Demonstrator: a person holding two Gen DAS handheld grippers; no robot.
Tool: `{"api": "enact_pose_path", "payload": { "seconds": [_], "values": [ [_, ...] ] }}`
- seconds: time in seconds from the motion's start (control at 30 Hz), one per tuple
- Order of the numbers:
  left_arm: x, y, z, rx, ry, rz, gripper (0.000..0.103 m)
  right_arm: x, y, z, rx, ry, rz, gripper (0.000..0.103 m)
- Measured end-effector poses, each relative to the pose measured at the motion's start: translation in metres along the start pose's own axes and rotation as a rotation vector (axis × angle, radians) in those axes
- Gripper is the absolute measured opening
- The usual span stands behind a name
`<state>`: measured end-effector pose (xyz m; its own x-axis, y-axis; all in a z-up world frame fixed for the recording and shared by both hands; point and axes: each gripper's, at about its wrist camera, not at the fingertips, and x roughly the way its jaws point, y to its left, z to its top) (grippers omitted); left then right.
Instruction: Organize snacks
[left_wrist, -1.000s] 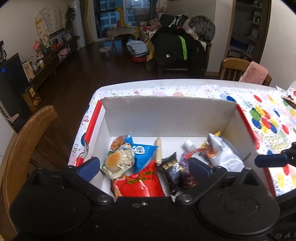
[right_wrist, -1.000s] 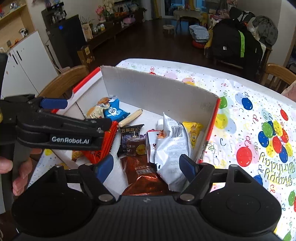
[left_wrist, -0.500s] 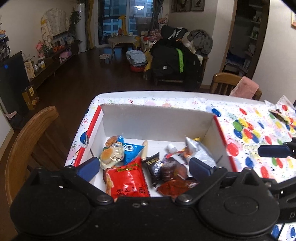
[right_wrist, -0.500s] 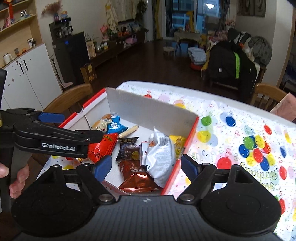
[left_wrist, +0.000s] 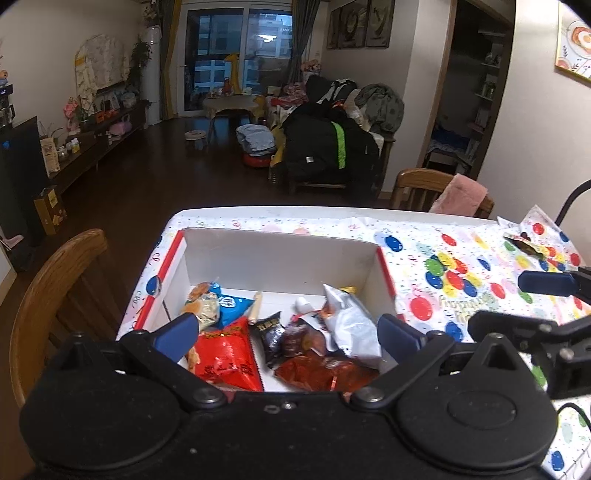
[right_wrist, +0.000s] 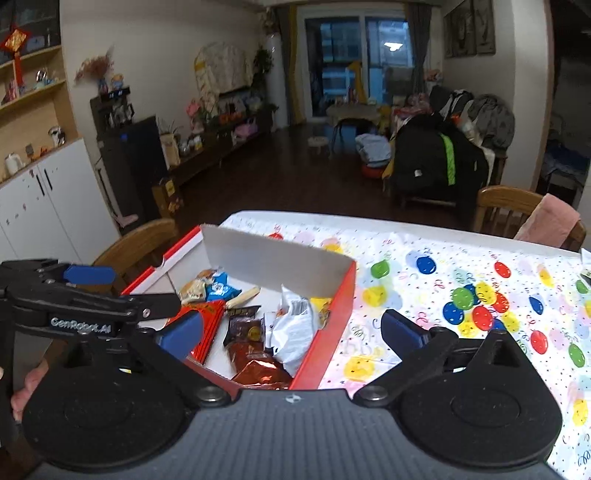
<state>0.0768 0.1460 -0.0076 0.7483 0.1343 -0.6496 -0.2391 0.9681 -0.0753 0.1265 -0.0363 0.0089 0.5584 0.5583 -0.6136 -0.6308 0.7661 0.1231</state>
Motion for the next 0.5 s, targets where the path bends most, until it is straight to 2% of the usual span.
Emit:
{"api": "enact_pose_path", "payload": {
  "seconds": [0.3,0.5],
  "values": [
    [-0.018,-0.014,-0.008,0.035,-0.025,-0.017,0.103,-0.021,-0.010,-0.011,0.075,-0.056,-0.016,0.103],
    [-0.023,-0.018,-0.010,0.027,-0.008,-0.045,0.103,-0.029,-0.013,-0.021,0.111,-0.064,-0.026,0.103]
  ]
}}
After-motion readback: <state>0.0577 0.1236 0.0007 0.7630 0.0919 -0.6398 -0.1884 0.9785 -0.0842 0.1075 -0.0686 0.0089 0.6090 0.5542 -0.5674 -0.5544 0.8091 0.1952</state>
